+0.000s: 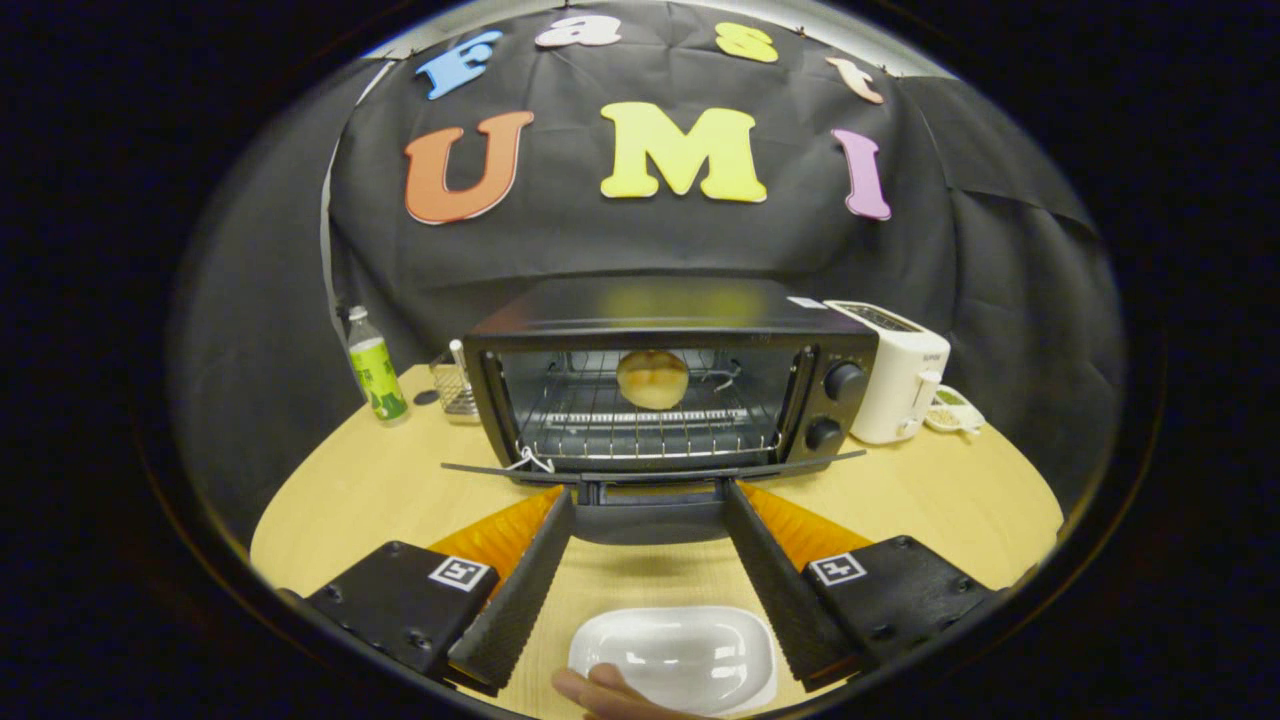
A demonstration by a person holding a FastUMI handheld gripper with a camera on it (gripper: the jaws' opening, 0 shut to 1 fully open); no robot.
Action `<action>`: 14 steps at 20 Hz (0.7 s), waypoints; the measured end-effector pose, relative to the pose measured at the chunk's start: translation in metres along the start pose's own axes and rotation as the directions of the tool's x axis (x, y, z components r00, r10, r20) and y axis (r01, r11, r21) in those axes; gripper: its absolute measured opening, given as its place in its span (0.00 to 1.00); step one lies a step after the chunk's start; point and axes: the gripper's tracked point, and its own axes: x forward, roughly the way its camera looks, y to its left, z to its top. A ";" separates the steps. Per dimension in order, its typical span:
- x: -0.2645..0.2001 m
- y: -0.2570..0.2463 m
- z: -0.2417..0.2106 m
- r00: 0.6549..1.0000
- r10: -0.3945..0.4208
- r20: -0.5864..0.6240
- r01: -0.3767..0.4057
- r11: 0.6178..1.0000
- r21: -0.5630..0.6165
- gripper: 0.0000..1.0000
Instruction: Open the toaster oven, put the food inside, and close the toaster oven door.
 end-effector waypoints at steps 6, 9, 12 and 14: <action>-0.012 0.001 0.029 0.997 -0.003 0.079 0.006 0.999 -0.034 1.00; -0.024 0.004 0.029 0.997 0.006 0.074 -0.004 1.000 -0.028 1.00; -0.041 0.003 0.035 0.997 0.010 0.078 -0.007 0.999 -0.042 1.00; -0.059 0.001 0.048 0.995 0.018 0.102 -0.013 0.999 -0.046 1.00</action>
